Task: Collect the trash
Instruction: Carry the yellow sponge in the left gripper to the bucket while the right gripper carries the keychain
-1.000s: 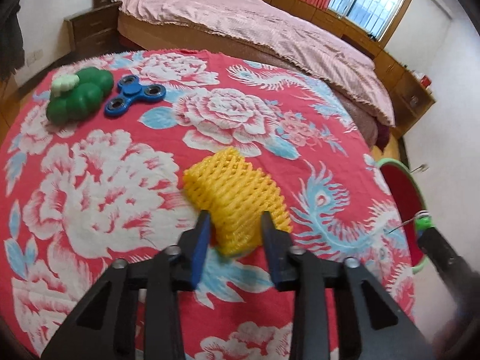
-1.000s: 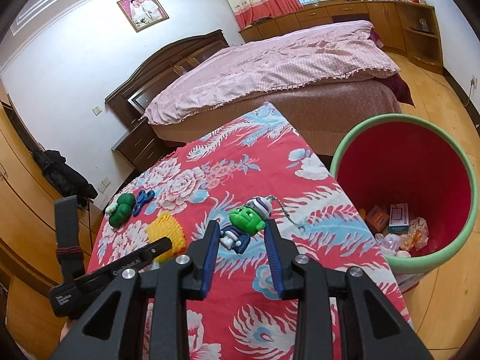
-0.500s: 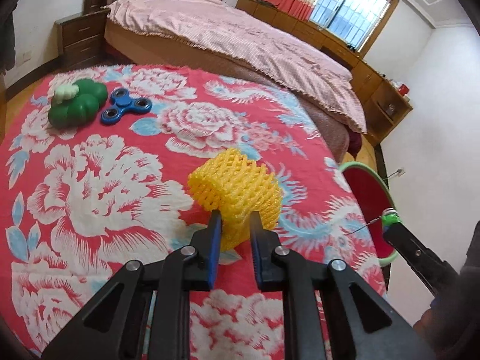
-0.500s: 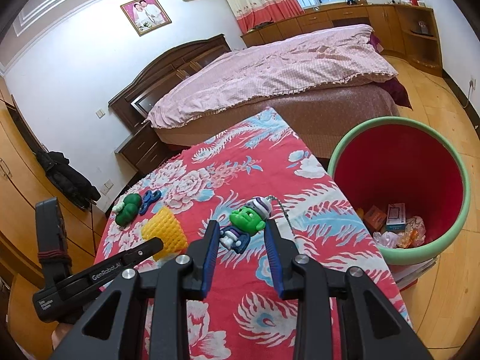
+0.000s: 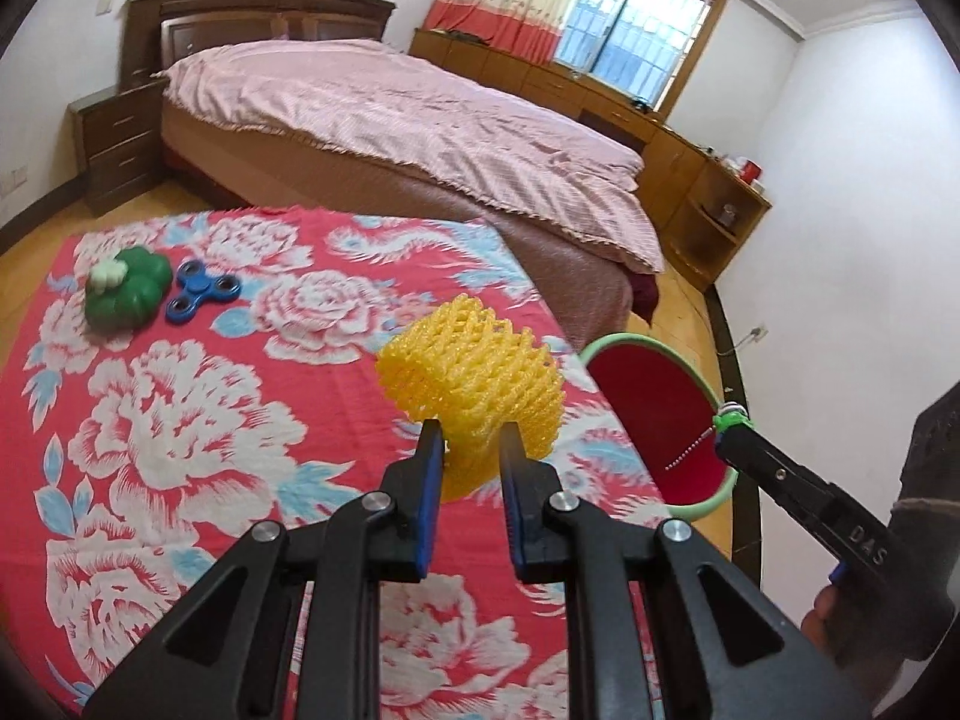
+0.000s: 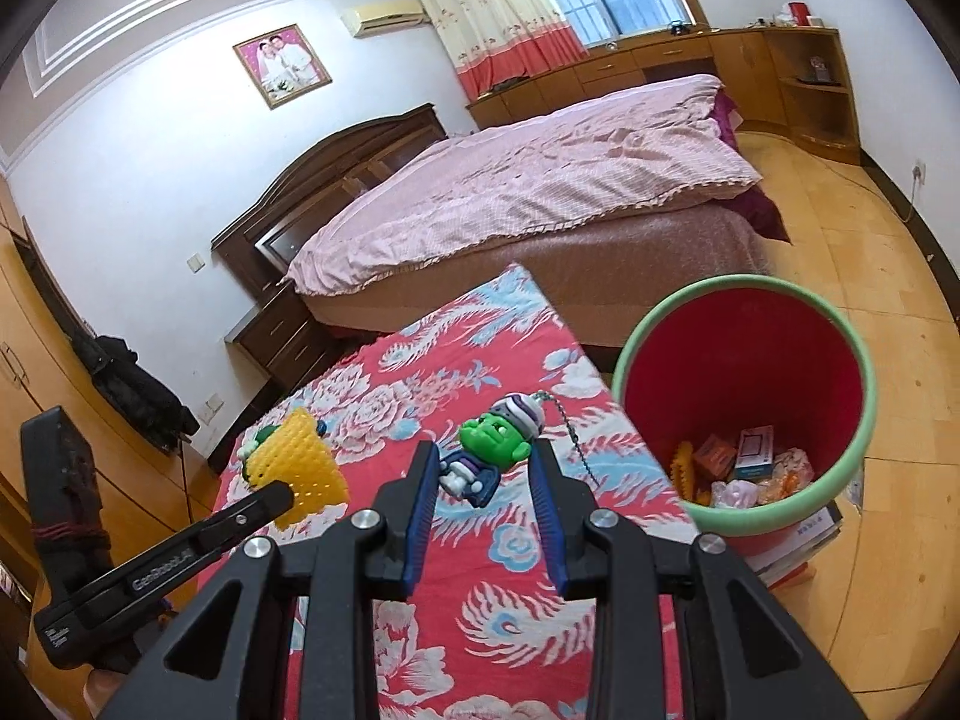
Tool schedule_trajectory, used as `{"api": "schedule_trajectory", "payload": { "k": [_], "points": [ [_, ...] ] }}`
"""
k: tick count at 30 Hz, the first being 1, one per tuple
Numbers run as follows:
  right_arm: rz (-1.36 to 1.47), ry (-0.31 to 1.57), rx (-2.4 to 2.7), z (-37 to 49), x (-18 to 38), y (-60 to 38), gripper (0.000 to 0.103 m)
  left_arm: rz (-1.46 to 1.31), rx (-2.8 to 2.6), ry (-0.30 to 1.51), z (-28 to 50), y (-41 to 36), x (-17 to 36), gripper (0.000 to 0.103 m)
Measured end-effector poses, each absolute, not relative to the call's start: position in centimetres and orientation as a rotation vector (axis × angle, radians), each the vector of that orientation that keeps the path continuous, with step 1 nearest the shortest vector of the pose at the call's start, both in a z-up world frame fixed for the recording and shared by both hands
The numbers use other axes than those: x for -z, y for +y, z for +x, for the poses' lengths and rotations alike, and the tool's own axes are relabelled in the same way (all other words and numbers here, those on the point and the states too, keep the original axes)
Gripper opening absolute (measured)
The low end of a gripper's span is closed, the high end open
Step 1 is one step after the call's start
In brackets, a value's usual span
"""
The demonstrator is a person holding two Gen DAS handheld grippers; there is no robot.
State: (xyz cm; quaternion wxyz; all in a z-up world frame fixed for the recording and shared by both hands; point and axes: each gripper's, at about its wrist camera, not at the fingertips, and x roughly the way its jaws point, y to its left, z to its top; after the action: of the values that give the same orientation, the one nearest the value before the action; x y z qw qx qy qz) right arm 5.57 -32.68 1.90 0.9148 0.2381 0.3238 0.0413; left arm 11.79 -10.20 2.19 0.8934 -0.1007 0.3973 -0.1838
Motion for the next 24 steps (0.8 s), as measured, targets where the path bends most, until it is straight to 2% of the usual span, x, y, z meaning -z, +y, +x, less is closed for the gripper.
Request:
{"api": "schedule_trajectory", "payload": {
  "k": [14, 24],
  "points": [
    [0.501, 0.665, 0.016, 5.5, -2.5, -39.0, 0.034, -0.103, 0.511, 0.853, 12.8, -18.3, -3.3, 0.018],
    [0.558, 0.718, 0.092, 6.8, 1.4, -44.1, 0.034, -0.035, 0.584, 0.913, 15.8, -25.0, -0.2, 0.018]
  ]
}}
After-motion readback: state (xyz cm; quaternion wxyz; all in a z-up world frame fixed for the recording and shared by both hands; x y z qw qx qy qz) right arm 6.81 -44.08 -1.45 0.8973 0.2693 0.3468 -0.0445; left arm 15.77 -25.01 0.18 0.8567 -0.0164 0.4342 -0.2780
